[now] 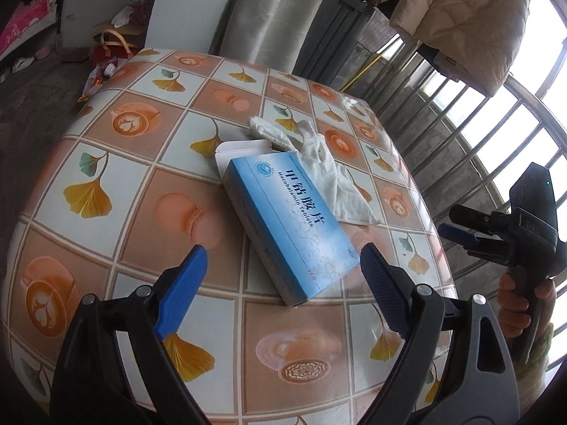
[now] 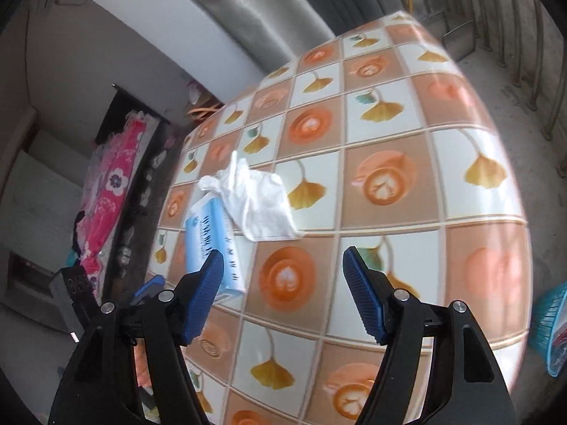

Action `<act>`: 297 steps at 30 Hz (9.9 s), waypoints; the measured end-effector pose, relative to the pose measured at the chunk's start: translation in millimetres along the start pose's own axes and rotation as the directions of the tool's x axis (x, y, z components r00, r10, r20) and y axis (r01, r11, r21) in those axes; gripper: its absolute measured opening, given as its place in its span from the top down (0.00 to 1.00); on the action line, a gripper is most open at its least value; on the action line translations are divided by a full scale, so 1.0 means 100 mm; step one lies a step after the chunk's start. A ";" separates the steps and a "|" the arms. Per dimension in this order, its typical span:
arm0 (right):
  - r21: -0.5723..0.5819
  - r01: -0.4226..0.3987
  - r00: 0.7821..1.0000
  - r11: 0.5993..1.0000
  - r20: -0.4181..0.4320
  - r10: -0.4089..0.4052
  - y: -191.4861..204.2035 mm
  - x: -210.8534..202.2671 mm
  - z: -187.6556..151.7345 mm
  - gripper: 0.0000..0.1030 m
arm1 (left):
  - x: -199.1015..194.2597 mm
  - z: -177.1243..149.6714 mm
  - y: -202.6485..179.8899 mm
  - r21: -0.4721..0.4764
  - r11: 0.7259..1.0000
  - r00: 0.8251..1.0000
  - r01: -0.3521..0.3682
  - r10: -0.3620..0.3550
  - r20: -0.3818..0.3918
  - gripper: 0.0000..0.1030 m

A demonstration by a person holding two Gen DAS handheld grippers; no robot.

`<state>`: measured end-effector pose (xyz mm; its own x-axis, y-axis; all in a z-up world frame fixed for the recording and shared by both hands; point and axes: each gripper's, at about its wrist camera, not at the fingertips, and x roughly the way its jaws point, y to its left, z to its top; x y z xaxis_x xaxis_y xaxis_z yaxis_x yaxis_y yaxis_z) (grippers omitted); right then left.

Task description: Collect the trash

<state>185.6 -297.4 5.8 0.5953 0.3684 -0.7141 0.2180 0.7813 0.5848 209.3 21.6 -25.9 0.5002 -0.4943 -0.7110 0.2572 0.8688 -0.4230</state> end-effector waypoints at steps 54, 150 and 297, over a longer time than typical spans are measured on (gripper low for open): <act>-0.106 0.314 0.949 0.944 0.027 -0.313 -0.11 0.44 -0.29 0.95 | 0.64 0.18 -0.33 0.134 0.964 0.971 -0.228 0.235 -0.040 0.19; -0.167 0.352 0.936 0.921 0.042 -0.350 0.05 0.08 -1.00 0.88 | 0.05 -0.67 -0.64 0.331 0.924 0.972 -0.193 0.226 -0.064 0.26; 0.596 0.665 0.738 0.450 -0.432 -0.519 -5.88 2.05 -1.24 0.33 | 0.02 -0.12 -1.10 0.262 0.962 0.995 -0.074 0.090 -0.051 0.08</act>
<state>83.6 -618.6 -531.8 -0.0077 0.0842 -0.9964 0.9550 0.2959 0.0176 172.1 -75.0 12.1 0.4789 -0.4146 -0.7738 0.4275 0.8800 -0.2069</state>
